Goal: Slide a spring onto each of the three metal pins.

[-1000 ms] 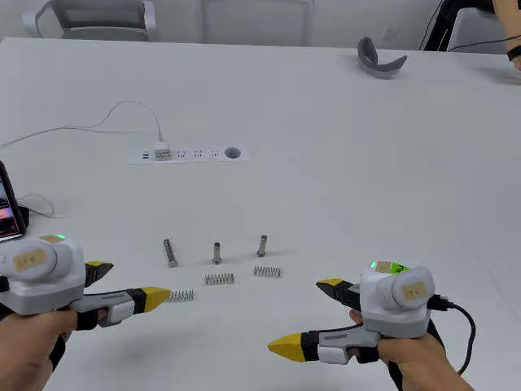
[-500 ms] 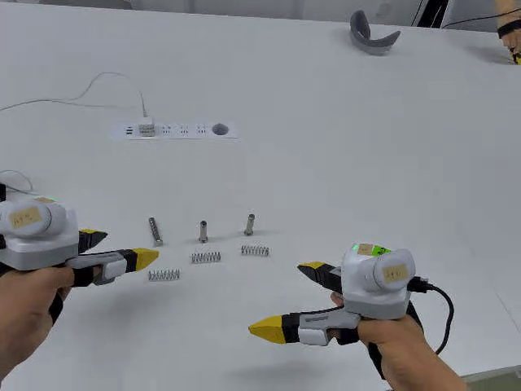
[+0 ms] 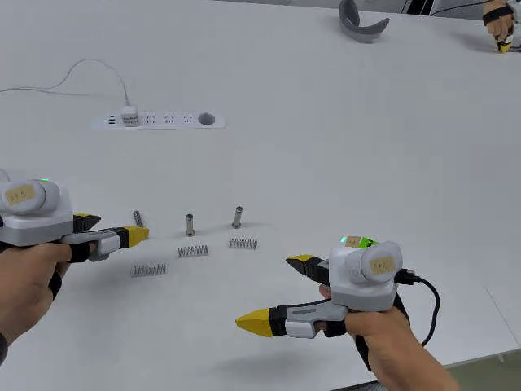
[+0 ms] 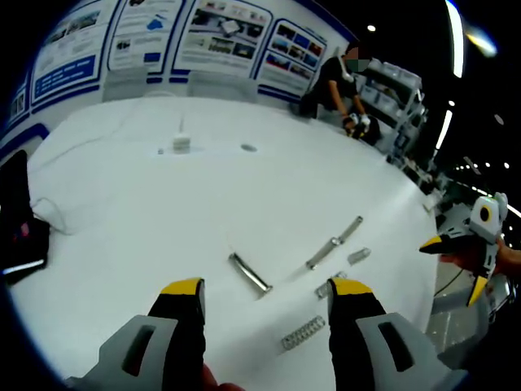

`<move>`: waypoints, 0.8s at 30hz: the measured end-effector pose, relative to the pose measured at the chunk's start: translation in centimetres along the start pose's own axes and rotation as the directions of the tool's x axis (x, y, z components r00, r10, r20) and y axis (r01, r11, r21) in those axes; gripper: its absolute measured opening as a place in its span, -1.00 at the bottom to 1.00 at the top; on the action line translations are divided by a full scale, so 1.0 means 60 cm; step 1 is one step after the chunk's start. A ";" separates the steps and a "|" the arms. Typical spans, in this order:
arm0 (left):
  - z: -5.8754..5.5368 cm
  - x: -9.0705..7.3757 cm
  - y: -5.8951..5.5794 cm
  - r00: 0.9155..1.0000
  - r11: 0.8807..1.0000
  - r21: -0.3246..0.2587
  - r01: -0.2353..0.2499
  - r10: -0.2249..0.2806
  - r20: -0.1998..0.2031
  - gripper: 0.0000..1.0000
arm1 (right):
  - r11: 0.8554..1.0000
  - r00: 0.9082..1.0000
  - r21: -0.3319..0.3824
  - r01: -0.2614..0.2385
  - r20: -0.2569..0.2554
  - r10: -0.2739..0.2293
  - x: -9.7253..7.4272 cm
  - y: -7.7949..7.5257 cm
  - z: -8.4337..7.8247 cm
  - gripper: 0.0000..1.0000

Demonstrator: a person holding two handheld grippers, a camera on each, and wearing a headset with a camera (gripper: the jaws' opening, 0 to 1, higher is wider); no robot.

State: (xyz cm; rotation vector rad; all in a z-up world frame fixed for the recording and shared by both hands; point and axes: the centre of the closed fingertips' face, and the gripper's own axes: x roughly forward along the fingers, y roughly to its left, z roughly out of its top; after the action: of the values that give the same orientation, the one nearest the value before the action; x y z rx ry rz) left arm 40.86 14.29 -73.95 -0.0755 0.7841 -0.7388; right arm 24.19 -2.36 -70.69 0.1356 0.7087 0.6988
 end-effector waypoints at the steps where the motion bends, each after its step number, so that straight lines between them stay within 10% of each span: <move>1: 0.000 0.003 0.001 1.000 1.000 -0.002 -0.002 0.002 0.000 0.21 | 1.000 1.000 0.002 -0.001 -0.001 0.001 0.000 0.000 0.000 0.85; 24: -0.001 0.081 0.033 0.999 0.995 -0.091 -0.049 0.049 -0.002 -0.27 | 1.000 1.000 0.026 -0.001 -0.027 0.001 0.005 -0.004 -0.016 0.82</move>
State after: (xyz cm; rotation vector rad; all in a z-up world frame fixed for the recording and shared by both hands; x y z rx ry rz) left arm 44.28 12.75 -77.61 -0.1386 0.8165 -0.6565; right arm 23.90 -2.46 -71.66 0.1503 0.7432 0.6936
